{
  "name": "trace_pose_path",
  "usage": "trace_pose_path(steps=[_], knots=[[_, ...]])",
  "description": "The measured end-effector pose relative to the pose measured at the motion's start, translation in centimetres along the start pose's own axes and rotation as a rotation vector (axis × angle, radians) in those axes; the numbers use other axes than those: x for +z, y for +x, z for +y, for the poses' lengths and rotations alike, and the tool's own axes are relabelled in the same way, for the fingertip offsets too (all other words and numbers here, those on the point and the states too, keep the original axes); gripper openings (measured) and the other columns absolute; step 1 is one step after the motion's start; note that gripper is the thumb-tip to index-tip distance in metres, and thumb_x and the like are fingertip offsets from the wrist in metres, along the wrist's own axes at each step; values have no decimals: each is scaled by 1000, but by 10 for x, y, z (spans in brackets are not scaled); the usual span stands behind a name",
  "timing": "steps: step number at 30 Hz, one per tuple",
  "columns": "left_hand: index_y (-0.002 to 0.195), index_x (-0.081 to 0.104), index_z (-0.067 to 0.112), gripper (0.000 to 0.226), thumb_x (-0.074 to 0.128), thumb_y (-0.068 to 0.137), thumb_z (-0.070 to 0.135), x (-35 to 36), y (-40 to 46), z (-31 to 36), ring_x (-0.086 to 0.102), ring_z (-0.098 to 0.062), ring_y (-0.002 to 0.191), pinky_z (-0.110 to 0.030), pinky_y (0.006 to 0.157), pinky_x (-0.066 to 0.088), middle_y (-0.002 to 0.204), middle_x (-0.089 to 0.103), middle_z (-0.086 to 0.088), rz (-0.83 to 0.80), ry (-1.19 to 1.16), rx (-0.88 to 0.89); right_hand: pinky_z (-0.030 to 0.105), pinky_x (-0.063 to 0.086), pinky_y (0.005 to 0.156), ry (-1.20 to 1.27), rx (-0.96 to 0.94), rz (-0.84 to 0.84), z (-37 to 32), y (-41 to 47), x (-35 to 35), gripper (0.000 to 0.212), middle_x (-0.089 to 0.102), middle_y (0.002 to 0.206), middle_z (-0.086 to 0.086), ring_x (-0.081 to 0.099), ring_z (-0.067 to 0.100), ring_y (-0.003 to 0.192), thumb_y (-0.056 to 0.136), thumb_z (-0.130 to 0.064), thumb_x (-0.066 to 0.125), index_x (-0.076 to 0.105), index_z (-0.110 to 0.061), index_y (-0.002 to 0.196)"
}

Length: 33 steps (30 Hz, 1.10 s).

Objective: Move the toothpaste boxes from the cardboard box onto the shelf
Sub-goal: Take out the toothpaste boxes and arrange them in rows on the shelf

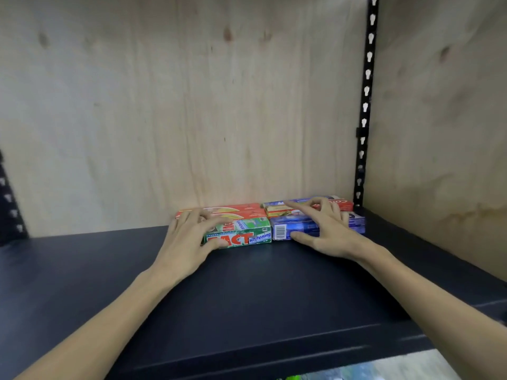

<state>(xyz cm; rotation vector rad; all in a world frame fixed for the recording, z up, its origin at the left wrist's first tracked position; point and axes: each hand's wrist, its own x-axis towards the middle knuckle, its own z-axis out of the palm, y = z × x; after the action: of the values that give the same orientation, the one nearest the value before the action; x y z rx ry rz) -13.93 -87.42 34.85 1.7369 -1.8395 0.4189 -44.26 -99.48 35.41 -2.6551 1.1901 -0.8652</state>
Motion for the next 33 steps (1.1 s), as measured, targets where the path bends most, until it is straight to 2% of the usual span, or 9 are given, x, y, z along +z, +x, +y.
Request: trace_pose_path(steps=[4,7,10,13,17,20,25,27,33], knots=[[139,54,37,64,54,82,66,1,0,-2,37,-10,132,-37,112,27,135,50,15,27,-28,-45,34,13,100,-6,22,20,3,2,4,70,30,141,-5,22,18,133,93,-55,62,24,-57,151],[136,57,33,58,69,85,59,1,0,-2,38,-13,135,-39,113,27,140,51,13,33,-45,-75,33,13,99,-17,24,47,4,1,8,69,30,144,-6,20,15,135,93,-54,62,27,-51,152],[132,58,34,56,73,83,56,-1,-2,1,38,-12,135,-39,113,27,140,52,14,46,-91,-98,31,15,98,-43,13,83,2,-3,9,67,31,145,-6,22,16,135,93,-54,61,29,-48,152],[138,52,34,65,70,82,62,-5,-9,7,36,-10,137,-41,116,27,144,49,15,24,-67,-96,31,17,100,-94,9,144,-4,-11,8,68,31,146,-3,22,19,137,91,-58,60,32,-47,152],[142,47,31,67,66,86,61,-19,-25,23,36,-11,135,-34,114,29,143,46,14,88,-52,-41,31,18,98,-145,-29,221,-22,-35,2,67,35,143,-3,28,19,131,89,-62,59,38,-41,149],[144,45,28,66,64,87,57,-30,-43,38,35,-12,138,-33,114,29,143,45,12,119,-63,-21,31,18,93,-147,-49,229,-41,-60,-4,67,37,136,-4,32,19,123,90,-62,59,39,-39,149],[145,44,24,65,62,91,53,-54,-83,64,33,-14,137,-39,113,33,145,43,7,77,-89,5,35,23,92,-160,-20,208,-77,-99,-7,71,42,131,1,38,26,119,91,-65,54,36,-32,152],[144,45,21,63,61,92,52,-65,-98,74,34,-17,134,-42,113,35,143,43,3,61,-81,25,36,23,90,-127,30,192,-98,-119,-5,72,43,129,3,38,26,118,94,-65,50,34,-27,153],[140,50,22,55,63,93,47,-73,-170,106,32,-19,138,-40,116,30,143,41,4,226,-87,11,31,22,94,79,52,321,-148,-185,18,72,40,133,-1,34,18,120,94,-62,54,35,-26,153]])
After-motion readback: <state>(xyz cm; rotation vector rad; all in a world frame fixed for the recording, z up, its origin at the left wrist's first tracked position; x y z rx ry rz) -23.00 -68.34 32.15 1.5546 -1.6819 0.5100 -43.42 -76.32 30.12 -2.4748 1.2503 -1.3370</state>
